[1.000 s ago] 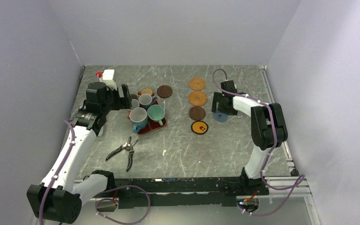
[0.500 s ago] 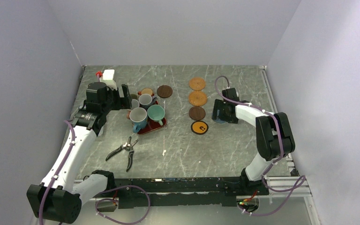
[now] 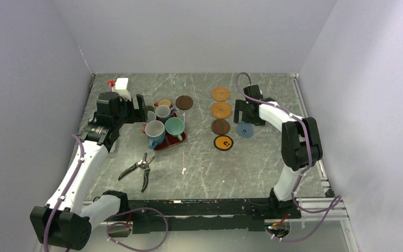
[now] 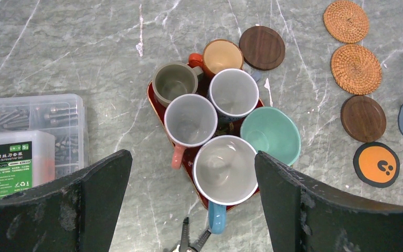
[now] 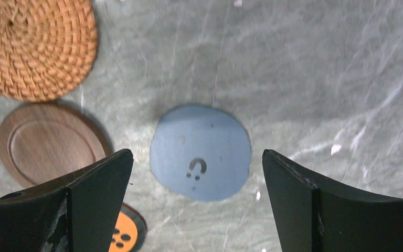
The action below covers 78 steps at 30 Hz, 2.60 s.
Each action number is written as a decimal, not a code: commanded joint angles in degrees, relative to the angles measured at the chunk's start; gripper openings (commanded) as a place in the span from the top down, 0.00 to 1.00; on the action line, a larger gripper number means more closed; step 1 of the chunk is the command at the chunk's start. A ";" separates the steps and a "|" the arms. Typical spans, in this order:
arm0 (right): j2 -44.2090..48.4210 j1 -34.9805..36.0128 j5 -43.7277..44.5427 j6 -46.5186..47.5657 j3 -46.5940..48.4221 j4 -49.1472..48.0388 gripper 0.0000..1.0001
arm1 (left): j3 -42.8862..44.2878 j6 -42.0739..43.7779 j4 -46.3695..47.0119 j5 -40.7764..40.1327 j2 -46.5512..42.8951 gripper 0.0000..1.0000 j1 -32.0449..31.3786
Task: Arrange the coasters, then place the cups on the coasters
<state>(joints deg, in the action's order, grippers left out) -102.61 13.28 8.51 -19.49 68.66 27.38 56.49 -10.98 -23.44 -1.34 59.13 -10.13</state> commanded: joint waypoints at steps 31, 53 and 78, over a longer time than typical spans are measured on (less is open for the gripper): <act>-5.79 -0.65 0.31 -0.08 -4.35 3.24 0.18 | 1.32 0.81 1.03 0.15 0.02 0.06 -0.24; 2.50 7.68 -0.87 -10.54 -19.64 7.71 0.21 | 1.25 0.71 0.93 0.03 -0.27 0.06 -0.44; 11.02 17.19 -1.15 -20.51 -26.51 13.80 0.21 | 1.25 0.79 1.03 -0.34 -0.69 0.06 -1.37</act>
<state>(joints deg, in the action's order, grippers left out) -89.21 28.40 12.36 -36.34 47.13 30.44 56.47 -10.98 -23.44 -1.37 59.13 -11.14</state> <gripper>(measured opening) 0.795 0.935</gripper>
